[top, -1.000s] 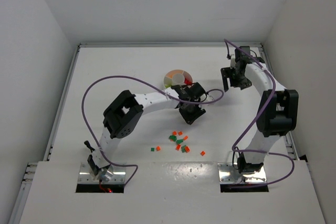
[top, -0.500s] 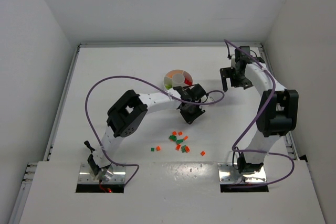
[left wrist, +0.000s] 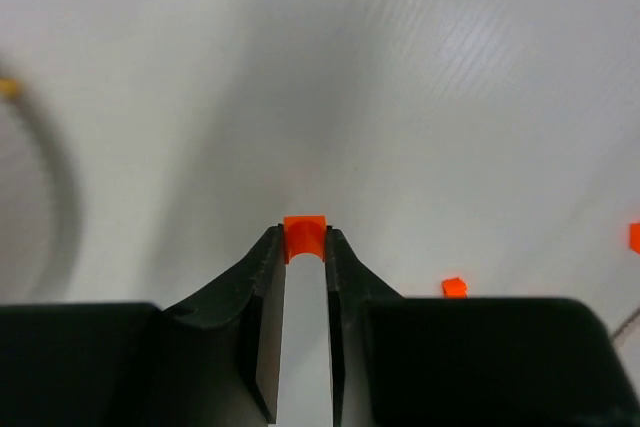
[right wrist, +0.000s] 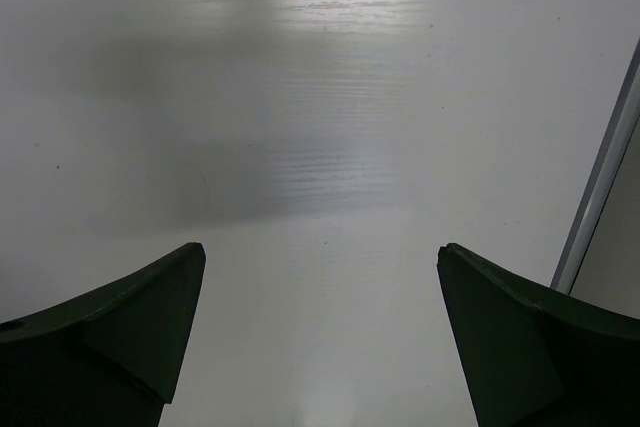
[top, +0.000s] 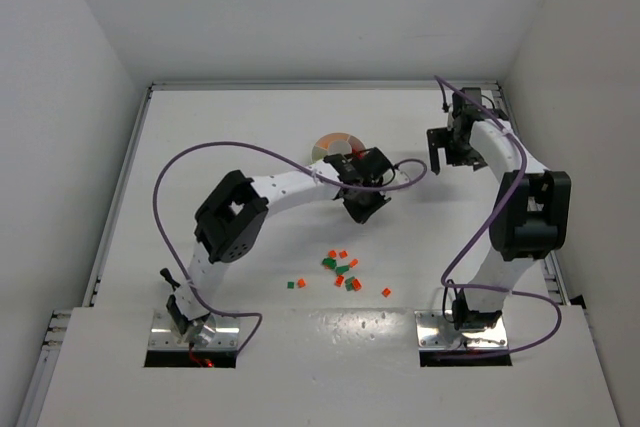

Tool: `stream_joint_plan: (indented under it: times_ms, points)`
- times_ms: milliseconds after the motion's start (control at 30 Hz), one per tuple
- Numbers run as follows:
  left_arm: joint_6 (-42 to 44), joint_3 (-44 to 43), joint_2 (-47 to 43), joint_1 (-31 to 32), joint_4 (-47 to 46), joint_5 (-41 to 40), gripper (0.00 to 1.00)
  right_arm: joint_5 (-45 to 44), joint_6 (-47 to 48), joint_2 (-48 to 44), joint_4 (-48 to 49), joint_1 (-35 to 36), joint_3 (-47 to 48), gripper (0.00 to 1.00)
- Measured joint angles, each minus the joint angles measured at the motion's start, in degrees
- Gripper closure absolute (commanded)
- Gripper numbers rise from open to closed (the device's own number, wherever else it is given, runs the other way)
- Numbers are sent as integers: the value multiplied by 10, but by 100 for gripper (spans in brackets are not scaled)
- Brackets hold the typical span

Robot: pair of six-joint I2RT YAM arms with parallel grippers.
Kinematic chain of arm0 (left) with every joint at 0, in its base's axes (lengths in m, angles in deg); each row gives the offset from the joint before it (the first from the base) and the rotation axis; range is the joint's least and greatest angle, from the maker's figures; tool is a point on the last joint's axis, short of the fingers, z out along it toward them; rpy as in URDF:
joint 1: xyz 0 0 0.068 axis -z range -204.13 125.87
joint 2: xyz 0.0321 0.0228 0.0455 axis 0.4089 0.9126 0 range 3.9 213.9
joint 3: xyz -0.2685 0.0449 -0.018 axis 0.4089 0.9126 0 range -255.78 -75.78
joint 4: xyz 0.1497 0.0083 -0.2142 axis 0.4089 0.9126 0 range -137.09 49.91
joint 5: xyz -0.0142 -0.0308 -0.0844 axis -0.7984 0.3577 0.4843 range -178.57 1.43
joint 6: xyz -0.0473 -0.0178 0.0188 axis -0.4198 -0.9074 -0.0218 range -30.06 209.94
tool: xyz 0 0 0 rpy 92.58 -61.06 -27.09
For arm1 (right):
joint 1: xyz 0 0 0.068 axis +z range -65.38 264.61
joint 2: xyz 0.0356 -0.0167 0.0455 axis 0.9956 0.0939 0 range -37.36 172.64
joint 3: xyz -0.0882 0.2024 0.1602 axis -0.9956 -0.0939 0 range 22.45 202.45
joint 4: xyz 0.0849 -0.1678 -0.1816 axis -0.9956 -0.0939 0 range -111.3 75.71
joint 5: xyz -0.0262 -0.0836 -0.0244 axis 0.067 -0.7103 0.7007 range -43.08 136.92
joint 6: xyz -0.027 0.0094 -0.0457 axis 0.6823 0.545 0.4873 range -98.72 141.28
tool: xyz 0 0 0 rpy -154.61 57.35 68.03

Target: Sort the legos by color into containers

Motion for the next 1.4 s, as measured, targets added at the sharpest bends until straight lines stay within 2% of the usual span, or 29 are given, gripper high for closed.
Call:
stream_joint_plan:
  times_ms: [267,667,1033,1100,1233,1400]
  points:
    - [7,-78,-72,-38,0,-28,86,-2,-9,0,1,-10,0,0]
    - [13,-132,-44,-83,16,-54,82,12,-10,1,1,-10,0,0]
    - [13,-138,-22,-106,29,-60,61,66,4,1,0,-7,0,0]
    - [14,-138,-22,-106,29,-60,58,81,9,1,-2,-5,0,4]
    - [14,-138,-22,-109,29,-60,50,119,26,1,-4,-2,-6,17]
    - [13,-138,-22,-116,29,-58,47,181,51,-10,-7,4,-44,28]
